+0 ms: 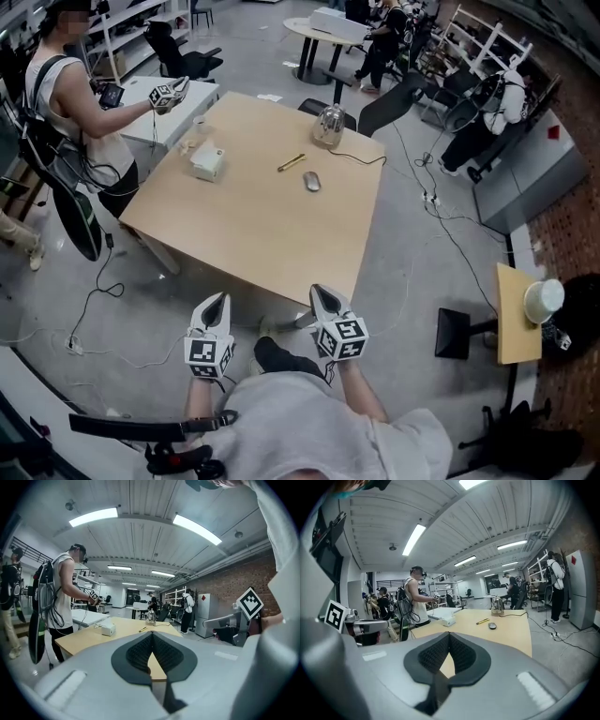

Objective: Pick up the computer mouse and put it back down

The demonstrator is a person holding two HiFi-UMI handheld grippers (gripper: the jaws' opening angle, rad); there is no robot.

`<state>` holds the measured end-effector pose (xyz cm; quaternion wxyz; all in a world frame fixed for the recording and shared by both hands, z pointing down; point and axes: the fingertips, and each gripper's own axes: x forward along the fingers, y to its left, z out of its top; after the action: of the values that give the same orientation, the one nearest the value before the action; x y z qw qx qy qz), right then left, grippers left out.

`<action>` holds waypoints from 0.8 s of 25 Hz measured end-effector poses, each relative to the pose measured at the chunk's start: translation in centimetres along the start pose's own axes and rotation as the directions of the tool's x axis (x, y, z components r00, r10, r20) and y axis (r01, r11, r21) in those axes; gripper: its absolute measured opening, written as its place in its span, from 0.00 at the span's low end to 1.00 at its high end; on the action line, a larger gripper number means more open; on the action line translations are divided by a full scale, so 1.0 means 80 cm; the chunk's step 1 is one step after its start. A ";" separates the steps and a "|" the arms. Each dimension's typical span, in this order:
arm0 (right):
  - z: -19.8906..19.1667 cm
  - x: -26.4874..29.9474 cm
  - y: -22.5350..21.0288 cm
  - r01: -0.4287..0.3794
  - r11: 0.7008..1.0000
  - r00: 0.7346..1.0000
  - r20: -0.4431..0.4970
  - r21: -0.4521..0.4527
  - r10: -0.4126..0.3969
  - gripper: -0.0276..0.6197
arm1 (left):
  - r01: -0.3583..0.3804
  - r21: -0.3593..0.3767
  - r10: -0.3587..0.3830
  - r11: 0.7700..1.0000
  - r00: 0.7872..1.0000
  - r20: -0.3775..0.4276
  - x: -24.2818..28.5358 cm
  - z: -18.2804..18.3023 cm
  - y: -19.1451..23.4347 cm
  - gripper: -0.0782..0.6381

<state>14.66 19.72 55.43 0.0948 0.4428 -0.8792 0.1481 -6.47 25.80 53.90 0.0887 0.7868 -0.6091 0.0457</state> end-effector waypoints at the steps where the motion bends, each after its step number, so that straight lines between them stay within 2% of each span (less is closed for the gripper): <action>1: 0.002 0.003 -0.001 0.000 1.000 1.000 -0.001 0.001 0.000 0.05 | -0.001 -0.001 0.001 1.000 1.000 -0.003 0.001 0.002 0.001 0.14; 8: 0.016 0.063 -0.013 0.020 1.000 1.000 -0.014 0.021 -0.020 0.05 | 0.017 -0.013 -0.017 1.000 1.000 -0.013 0.047 0.012 0.041 0.14; 20: 0.051 0.142 -0.089 0.066 0.996 0.998 -0.015 0.059 -0.065 0.05 | 0.084 0.015 -0.083 0.996 0.996 -0.030 0.180 0.047 0.064 0.14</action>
<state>13.52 5.77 56.27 0.0922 0.4732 -0.8587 0.1736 -7.88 10.18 53.25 0.0929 0.8115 -0.5740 0.0583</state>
